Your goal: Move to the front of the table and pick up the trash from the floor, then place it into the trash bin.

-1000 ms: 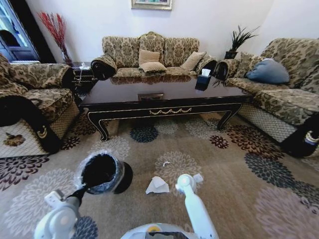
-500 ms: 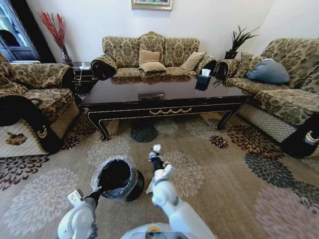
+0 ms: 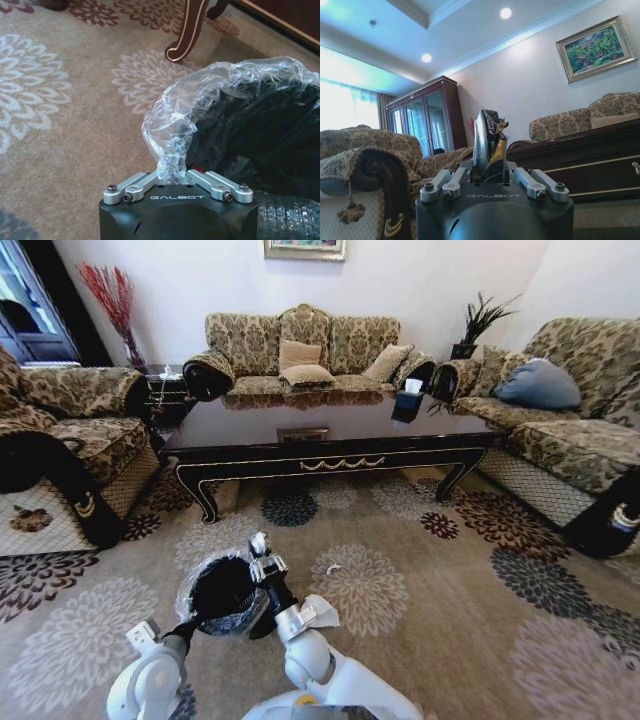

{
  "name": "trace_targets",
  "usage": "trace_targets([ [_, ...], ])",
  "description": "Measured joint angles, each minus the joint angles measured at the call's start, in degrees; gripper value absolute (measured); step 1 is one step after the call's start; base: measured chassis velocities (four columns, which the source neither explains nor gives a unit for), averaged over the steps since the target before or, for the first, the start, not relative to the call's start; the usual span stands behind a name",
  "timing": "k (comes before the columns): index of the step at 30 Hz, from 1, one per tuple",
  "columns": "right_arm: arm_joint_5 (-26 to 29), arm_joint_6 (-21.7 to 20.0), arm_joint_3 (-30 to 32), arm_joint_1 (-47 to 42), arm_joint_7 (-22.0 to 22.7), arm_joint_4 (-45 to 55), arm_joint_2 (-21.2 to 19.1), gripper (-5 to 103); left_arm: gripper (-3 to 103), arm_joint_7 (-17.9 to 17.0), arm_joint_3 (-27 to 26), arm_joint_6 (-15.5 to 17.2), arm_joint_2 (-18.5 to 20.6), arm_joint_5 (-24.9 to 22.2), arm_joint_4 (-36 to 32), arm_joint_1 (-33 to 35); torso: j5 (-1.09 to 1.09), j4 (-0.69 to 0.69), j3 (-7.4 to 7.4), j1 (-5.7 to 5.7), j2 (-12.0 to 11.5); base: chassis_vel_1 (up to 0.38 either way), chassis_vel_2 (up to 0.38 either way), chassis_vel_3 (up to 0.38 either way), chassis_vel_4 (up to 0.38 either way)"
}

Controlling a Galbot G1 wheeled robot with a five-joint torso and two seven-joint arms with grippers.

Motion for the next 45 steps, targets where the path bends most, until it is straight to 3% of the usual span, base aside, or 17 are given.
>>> trace_targets([
  [6,-1.0,0.2,0.0,-0.2,0.5,-0.5,-0.1,24,2,-0.1,-0.1,0.0,0.0,-0.1,-0.2,0.0,0.01,0.01,0.00,0.00,0.0,0.000,0.000,0.000,0.000],
  [12,-1.7,1.0,-0.7,0.0,0.1,-0.8,-0.7,50,2,-0.1,0.0,0.0,-0.2,0.0,-0.1,-0.2,0.05,-0.02,0.00,0.00,0.0,0.000,0.000,0.000,0.000],
  [16,-1.8,2.0,-2.5,1.1,-1.1,-1.5,-1.6,62,2,-0.1,0.0,0.0,-0.2,0.1,0.2,-0.4,0.13,-0.06,0.00,0.00,0.0,0.000,0.000,0.000,0.000],
  [19,-2.7,3.3,-3.5,3.5,-2.4,-2.8,-2.7,78,2,-0.1,-0.1,0.0,-0.2,0.2,0.3,-0.4,0.09,-0.03,0.00,0.00,0.0,0.000,0.000,0.000,0.000],
  [21,-2.9,3.5,-3.7,4.2,-2.5,-3.1,-2.9,78,2,-0.1,-0.1,0.0,-0.2,0.2,0.3,-0.4,0.09,-0.03,0.01,0.00,0.0,0.000,0.000,0.000,0.000],
  [24,-3.2,4.4,-3.5,5.7,-3.5,-4.2,-3.3,94,2,-0.1,-0.4,0.0,-0.1,0.1,0.2,-0.3,0.07,-0.02,0.00,0.00,0.0,0.000,0.000,0.000,0.000],
  [27,-3.7,5.0,-3.2,6.4,-4.1,-4.8,-3.4,99,2,-0.1,-0.7,0.0,0.1,0.1,0.2,-0.3,0.06,-0.01,0.00,0.00,0.0,0.000,0.000,0.000,0.000],
  [35,-2.4,4.2,-0.6,8.4,-4.3,-7.1,-3.7,100,2,-0.1,-1.0,0.0,0.2,-0.1,0.3,-0.6,0.04,-0.01,0.00,0.00,0.0,0.000,0.000,0.000,0.000],
  [39,1.5,0.3,3.0,10.2,-5.0,-9.4,-3.6,100,2,-0.1,-2.7,0.0,0.9,-1.5,0.5,-1.0,0.04,-0.01,0.00,0.00,0.0,0.000,0.000,0.000,0.000],
  [43,9.5,-13.1,9.6,11.9,0.8,-12.7,-3.4,100,2,0.0,-8.6,0.0,3.3,-5.7,1.0,-1.5,0.03,-0.01,0.01,0.00,0.0,0.000,0.000,0.000,0.000],
  [44,9.5,-13.1,9.6,11.9,0.8,-12.7,-3.4,100,2,0.0,-8.6,0.0,3.3,-5.7,1.0,-1.5,0.03,-0.01,0.01,0.00,0.0,0.000,0.000,0.000,0.000],
  [45,11.4,-15.7,10.6,12.0,2.4,-13.1,-3.7,100,2,0.0,-10.7,0.0,4.0,-7.0,1.2,-1.7,0.03,-0.02,0.01,0.00,0.0,0.000,0.000,0.000,0.000],
])
